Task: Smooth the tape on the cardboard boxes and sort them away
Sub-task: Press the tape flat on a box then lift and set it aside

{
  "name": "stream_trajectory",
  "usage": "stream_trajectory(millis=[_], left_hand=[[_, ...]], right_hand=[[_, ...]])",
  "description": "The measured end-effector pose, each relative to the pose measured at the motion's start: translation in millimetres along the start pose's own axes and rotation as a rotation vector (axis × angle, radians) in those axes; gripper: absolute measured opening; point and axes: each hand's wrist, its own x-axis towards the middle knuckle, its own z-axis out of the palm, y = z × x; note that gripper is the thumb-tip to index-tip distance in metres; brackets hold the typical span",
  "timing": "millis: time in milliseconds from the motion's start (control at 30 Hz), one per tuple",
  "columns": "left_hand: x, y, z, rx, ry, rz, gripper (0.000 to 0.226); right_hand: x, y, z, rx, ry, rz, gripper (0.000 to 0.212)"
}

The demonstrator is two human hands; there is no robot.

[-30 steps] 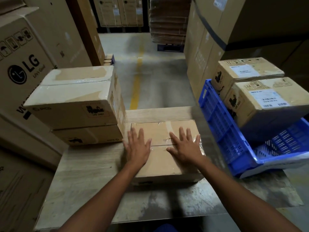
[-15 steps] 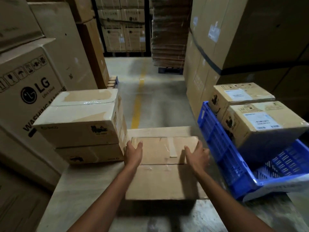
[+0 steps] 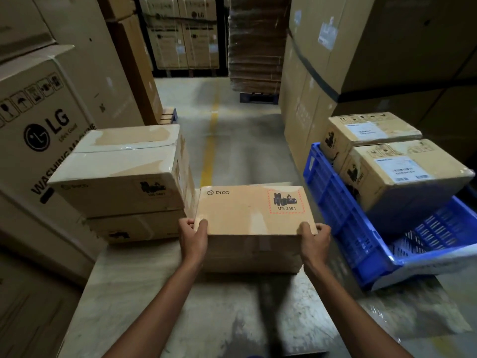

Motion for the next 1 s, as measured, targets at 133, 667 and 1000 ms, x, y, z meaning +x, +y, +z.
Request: stream_trajectory(millis=[133,667,1000], left_hand=[[-11,-8,-5,0.019,-0.010,0.005,0.025],[-38,-14,-4,0.781,-0.168,0.970,0.033],[-13,11,4,0.757,-0.235,0.905,0.021]], right_hand=[[-7,4,-6,0.006,0.000,-0.034,0.052],[-64,8,29,-0.862,-0.219,-1.085,0.046],[-52,-29,61,-0.991,-0.368,-1.039,0.038]])
